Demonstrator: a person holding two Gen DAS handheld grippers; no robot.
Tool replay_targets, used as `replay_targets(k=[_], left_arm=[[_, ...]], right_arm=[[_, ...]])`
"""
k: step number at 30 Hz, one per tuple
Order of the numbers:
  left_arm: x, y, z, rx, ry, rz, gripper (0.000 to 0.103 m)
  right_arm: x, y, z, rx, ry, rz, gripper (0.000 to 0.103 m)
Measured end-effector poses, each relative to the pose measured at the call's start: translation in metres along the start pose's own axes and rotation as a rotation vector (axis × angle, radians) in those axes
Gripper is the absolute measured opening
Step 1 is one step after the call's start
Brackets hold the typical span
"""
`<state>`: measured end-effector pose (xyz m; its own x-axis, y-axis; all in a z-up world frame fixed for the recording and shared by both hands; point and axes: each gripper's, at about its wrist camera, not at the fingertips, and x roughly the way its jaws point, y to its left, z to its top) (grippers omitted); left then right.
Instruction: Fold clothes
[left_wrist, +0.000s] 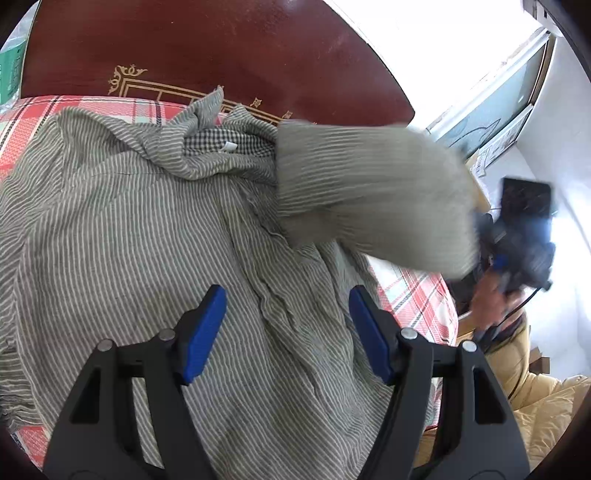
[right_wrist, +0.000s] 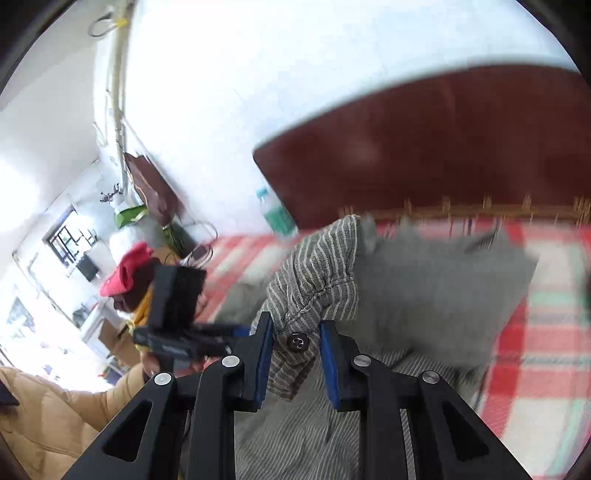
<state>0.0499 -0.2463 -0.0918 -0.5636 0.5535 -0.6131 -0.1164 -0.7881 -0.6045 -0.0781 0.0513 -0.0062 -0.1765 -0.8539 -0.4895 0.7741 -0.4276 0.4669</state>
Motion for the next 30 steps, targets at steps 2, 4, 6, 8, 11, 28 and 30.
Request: replay_targets(k=[2, 4, 6, 8, 11, 28, 30], left_arm=[[0.000, -0.001, 0.000, 0.004, -0.003, -0.012, 0.070], [-0.001, -0.002, -0.001, 0.004, -0.007, -0.026, 0.070], [-0.002, -0.002, -0.002, 0.002, -0.011, -0.038, 0.070], [-0.004, 0.000, -0.001, -0.002, -0.015, -0.042, 0.070], [-0.007, 0.003, -0.002, -0.005, -0.018, -0.041, 0.070], [-0.053, 0.048, -0.009, -0.114, -0.115, 0.091, 0.071], [-0.056, 0.053, -0.012, -0.126, -0.112, 0.111, 0.071]], right_arm=[[-0.024, 0.015, 0.020, -0.053, -0.052, -0.045, 0.024], [-0.047, 0.026, 0.038, -0.096, -0.099, -0.097, 0.024], [-0.059, 0.033, 0.049, -0.100, -0.121, -0.132, 0.024], [-0.071, 0.031, 0.056, -0.094, -0.137, -0.177, 0.024], [-0.089, 0.023, 0.063, -0.083, -0.162, -0.261, 0.024], [0.185, 0.073, 0.012, -0.452, 0.453, -0.199, 0.031], [0.198, 0.055, 0.002, -0.375, 0.484, -0.169, 0.034]])
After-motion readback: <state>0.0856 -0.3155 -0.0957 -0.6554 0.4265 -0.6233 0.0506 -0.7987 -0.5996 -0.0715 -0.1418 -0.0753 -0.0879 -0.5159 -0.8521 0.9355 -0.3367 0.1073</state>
